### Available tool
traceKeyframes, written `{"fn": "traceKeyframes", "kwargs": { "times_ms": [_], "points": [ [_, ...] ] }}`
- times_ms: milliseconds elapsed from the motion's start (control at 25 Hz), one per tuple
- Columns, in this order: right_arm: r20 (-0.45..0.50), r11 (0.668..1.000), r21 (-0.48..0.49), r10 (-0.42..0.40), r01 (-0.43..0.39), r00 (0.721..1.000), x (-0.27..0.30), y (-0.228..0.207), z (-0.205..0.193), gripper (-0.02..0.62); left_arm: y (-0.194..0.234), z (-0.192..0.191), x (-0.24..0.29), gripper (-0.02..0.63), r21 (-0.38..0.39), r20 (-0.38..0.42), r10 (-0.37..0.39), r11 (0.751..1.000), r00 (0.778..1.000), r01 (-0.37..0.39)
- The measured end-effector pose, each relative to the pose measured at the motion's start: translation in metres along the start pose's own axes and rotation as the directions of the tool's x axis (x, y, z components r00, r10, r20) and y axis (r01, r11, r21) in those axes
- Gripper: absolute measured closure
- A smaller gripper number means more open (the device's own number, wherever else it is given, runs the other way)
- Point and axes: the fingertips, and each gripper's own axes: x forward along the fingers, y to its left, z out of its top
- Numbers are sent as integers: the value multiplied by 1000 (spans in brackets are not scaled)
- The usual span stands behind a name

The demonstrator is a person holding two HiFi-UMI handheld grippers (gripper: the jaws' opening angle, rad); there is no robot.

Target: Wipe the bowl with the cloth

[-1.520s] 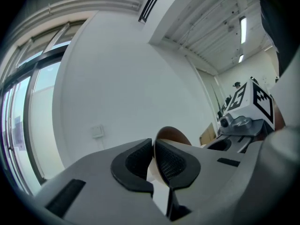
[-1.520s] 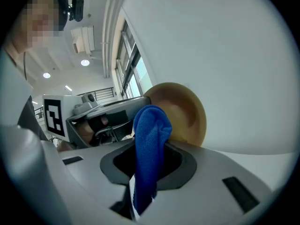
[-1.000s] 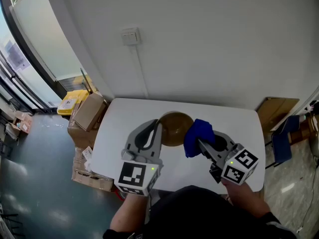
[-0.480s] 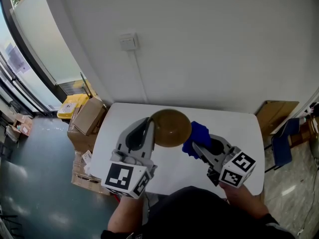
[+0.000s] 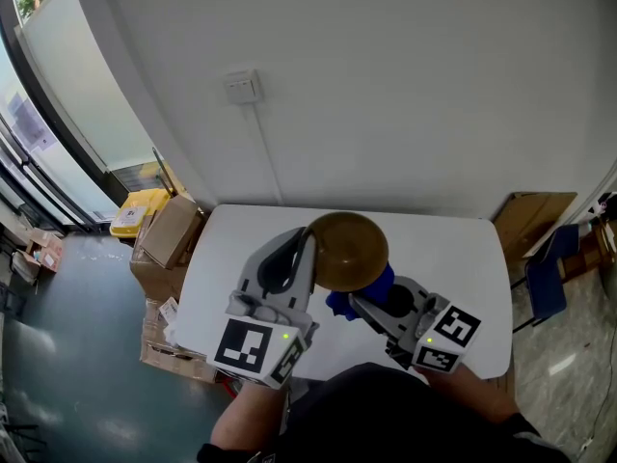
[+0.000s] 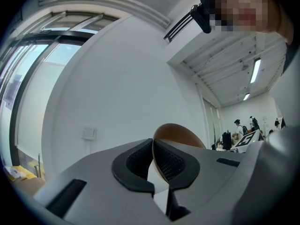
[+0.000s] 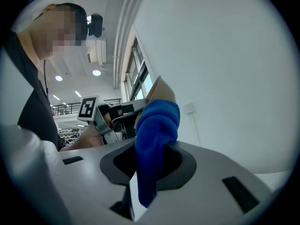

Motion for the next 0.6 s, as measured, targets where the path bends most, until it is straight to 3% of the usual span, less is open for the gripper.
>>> {"fn": "traceKeyframes", "kwargs": {
  "times_ms": [440,600],
  "points": [
    [-62,994,-9,112,-113,992,14,32,-17,522,-32,1,9,584,-25,3,-97,995,995,97],
    [-53,990,-18,141,-142,989,9,35,-15,523,-22,-4,6,583,-12,-29,-102,995,994,102]
  ]
}}
